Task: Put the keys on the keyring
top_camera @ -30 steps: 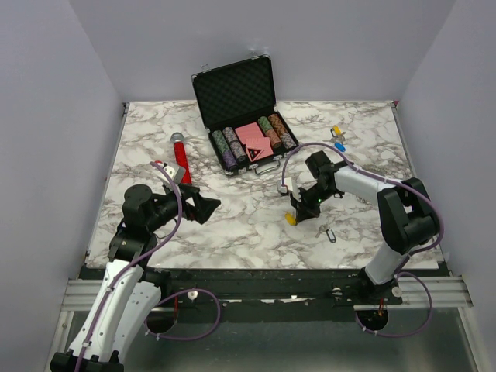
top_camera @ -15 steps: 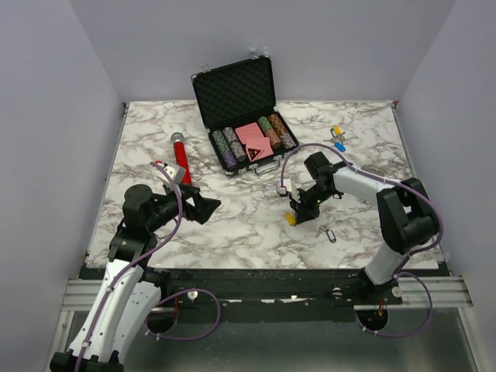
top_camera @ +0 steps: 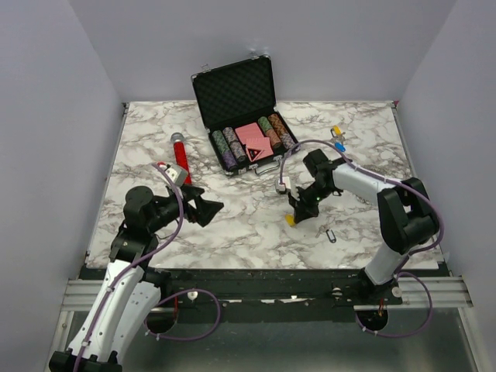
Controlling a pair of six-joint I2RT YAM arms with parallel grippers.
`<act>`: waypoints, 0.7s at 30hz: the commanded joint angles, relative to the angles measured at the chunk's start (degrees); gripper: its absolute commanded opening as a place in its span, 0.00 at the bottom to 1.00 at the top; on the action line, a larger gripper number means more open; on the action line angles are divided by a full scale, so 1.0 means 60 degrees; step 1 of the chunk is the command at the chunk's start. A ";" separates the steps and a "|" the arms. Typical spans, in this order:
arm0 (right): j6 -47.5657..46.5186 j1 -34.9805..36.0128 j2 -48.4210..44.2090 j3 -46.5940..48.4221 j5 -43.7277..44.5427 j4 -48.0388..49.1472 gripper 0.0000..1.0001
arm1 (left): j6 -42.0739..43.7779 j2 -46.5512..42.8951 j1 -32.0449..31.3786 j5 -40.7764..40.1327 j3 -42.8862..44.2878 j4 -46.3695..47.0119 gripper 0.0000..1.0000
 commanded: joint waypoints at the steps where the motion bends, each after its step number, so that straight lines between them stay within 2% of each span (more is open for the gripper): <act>1: -0.0831 0.0097 -0.0730 0.1423 -0.1345 -0.1583 0.01 | -0.0389 -0.0521 -0.0593 0.1269 -0.0698 0.1684 0.95; 6: -0.3669 0.0082 -0.1069 0.3357 -0.3539 -0.4174 0.01 | -0.0274 -0.0626 -0.2438 0.0876 -0.0832 0.3780 0.90; 9: -0.5940 0.0097 -0.0908 0.4092 -0.4946 -0.6049 0.01 | 0.0646 -0.0042 -0.3566 0.0421 -0.0423 0.3987 0.77; 11: -0.5800 0.0097 -0.1009 0.4298 -0.5636 -0.6040 0.01 | 0.1087 0.0398 -0.4197 0.0172 -0.0246 0.4017 0.69; 14: -0.5800 0.0228 -0.1258 0.4357 -0.5888 -0.6040 0.01 | 0.1601 0.0809 -0.4987 -0.0368 -0.0231 0.4192 0.59; 19: -0.5625 0.0492 -0.1683 0.4109 -0.5933 -0.6040 0.01 | 0.2320 0.1117 -0.6073 -0.1701 -0.0596 0.4734 0.56; 21: -0.5552 0.0580 -0.1757 0.4021 -0.5903 -0.6040 0.01 | 0.2539 0.1278 -0.6278 -0.1820 -0.0728 0.4997 0.50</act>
